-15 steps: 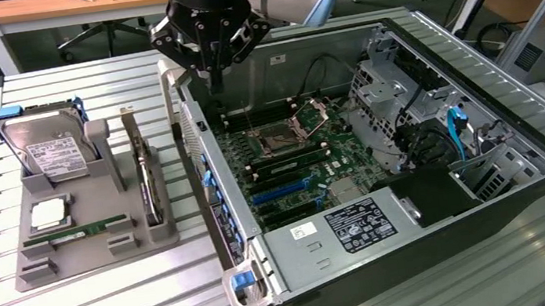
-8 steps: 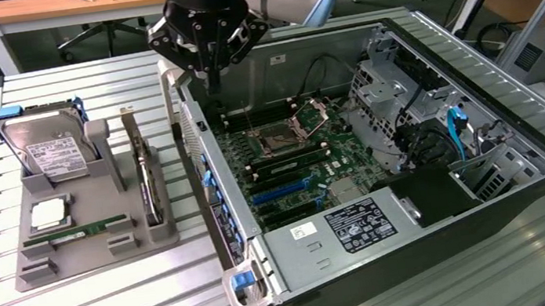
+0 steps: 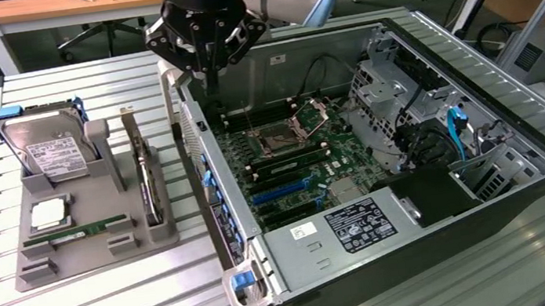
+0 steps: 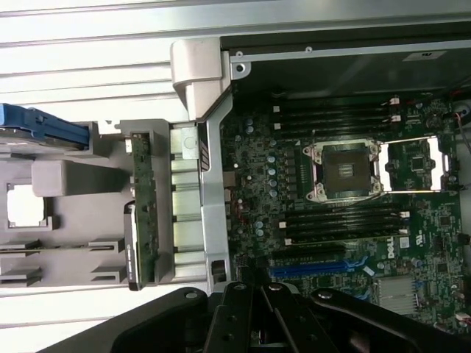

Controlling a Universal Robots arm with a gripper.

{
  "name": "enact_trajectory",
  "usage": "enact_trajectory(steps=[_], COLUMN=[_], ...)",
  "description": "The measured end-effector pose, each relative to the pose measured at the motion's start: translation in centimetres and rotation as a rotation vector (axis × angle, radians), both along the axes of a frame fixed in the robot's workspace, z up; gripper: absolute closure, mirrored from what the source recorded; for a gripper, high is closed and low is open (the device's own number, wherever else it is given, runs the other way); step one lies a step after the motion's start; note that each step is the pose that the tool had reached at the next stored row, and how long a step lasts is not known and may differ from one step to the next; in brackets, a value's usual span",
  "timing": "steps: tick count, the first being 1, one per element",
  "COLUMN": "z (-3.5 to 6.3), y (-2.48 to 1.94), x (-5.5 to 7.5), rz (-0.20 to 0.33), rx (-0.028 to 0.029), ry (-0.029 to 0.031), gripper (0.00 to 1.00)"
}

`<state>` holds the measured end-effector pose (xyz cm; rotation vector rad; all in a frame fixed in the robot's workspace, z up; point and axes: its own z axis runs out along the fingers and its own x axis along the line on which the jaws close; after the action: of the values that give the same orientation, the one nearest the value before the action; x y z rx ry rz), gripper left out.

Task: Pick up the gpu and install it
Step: 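Reach for the gpu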

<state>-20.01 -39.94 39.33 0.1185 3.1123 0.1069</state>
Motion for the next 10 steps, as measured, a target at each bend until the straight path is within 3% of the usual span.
enact_trajectory(steps=[10], z=[0.00], y=[0.00], x=[-0.33], rz=[0.000], rx=[0.0000], ry=[0.0000], gripper=[0.89])
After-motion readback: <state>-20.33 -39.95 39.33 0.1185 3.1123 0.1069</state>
